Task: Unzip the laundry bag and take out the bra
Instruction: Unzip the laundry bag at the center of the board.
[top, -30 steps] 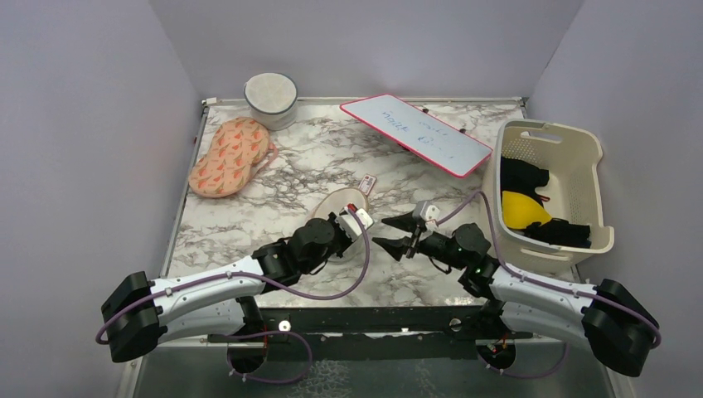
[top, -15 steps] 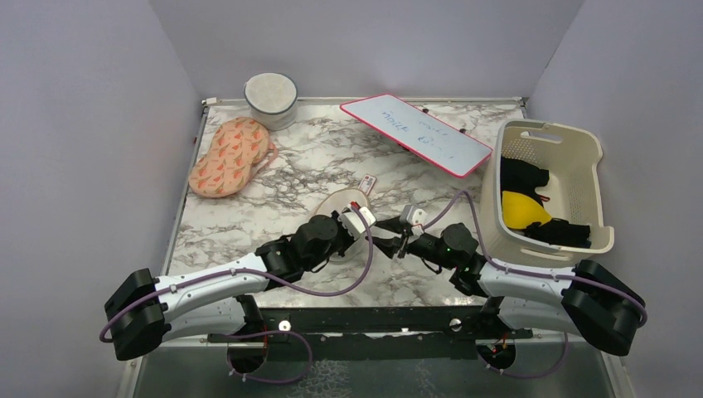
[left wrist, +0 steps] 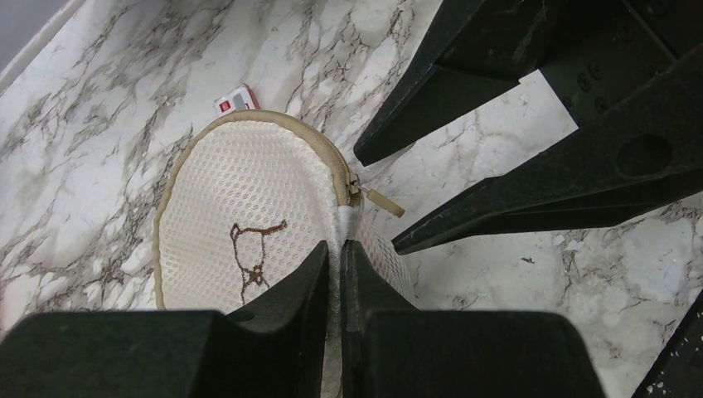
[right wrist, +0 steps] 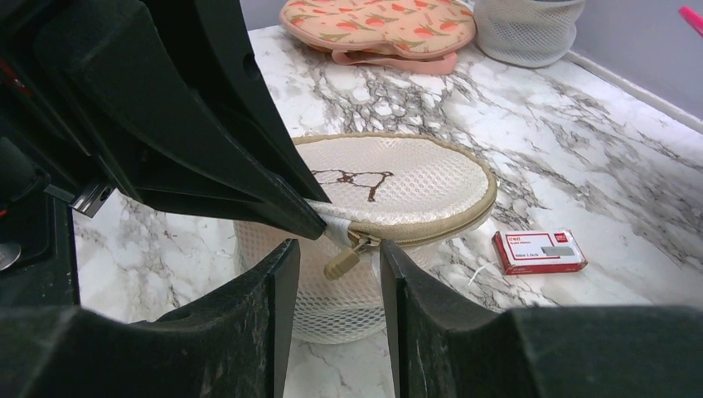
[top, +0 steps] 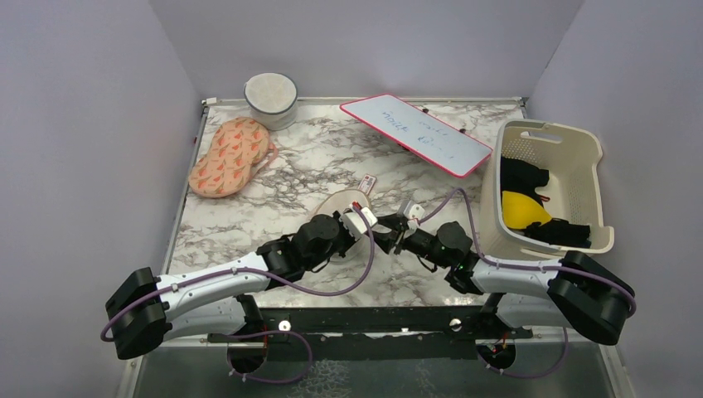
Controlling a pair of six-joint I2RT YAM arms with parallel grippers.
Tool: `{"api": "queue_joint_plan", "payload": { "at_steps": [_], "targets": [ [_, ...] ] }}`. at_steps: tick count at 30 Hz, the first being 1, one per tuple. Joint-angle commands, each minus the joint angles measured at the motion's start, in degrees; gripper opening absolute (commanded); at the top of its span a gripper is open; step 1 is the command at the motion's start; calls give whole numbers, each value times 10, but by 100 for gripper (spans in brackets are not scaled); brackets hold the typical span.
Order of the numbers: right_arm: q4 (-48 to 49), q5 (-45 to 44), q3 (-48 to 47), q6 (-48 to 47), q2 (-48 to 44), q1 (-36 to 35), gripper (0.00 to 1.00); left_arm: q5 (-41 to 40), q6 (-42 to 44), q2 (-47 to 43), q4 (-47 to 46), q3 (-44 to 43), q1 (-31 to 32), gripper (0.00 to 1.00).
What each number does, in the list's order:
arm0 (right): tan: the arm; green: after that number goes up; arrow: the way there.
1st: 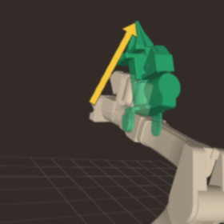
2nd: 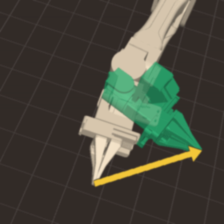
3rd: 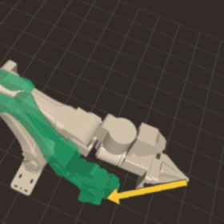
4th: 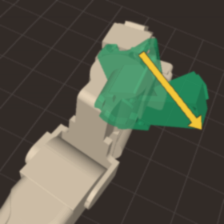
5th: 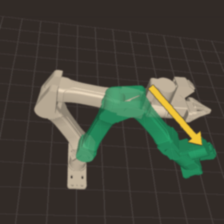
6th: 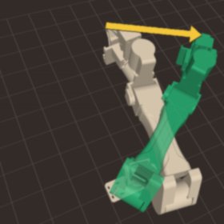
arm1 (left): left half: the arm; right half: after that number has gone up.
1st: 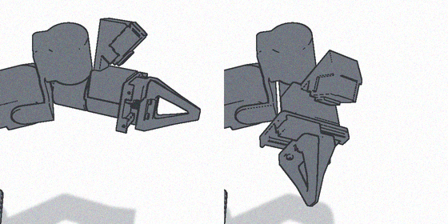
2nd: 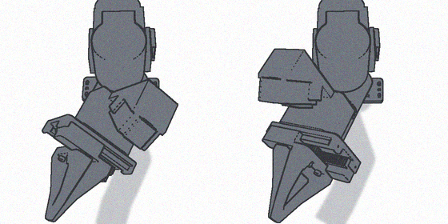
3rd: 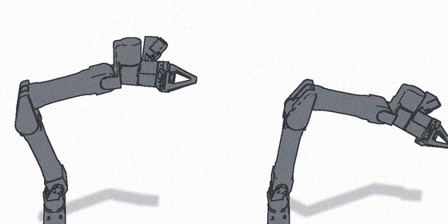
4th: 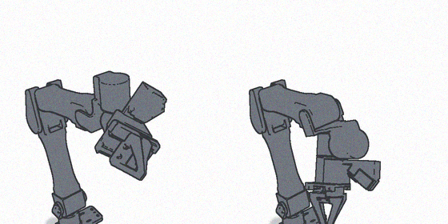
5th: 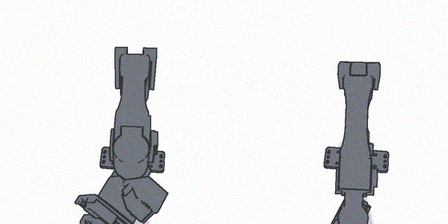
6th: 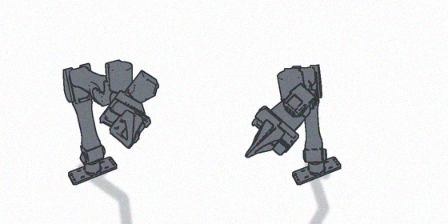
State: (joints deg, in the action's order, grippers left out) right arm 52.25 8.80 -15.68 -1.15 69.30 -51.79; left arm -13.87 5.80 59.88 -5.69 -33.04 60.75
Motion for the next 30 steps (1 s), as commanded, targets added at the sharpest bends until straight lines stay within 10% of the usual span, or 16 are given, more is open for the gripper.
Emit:
{"api": "queue_joint_plan", "payload": {
  "at_steps": [1,30],
  "targets": [
    [36,-17,-12,8,10,-3,39,19,-10,3,-5,-17,-2,0],
    [55,-46,-5,41,52,-4,31,27,-12,11,-4,-21,-2,0]
  ]
}}
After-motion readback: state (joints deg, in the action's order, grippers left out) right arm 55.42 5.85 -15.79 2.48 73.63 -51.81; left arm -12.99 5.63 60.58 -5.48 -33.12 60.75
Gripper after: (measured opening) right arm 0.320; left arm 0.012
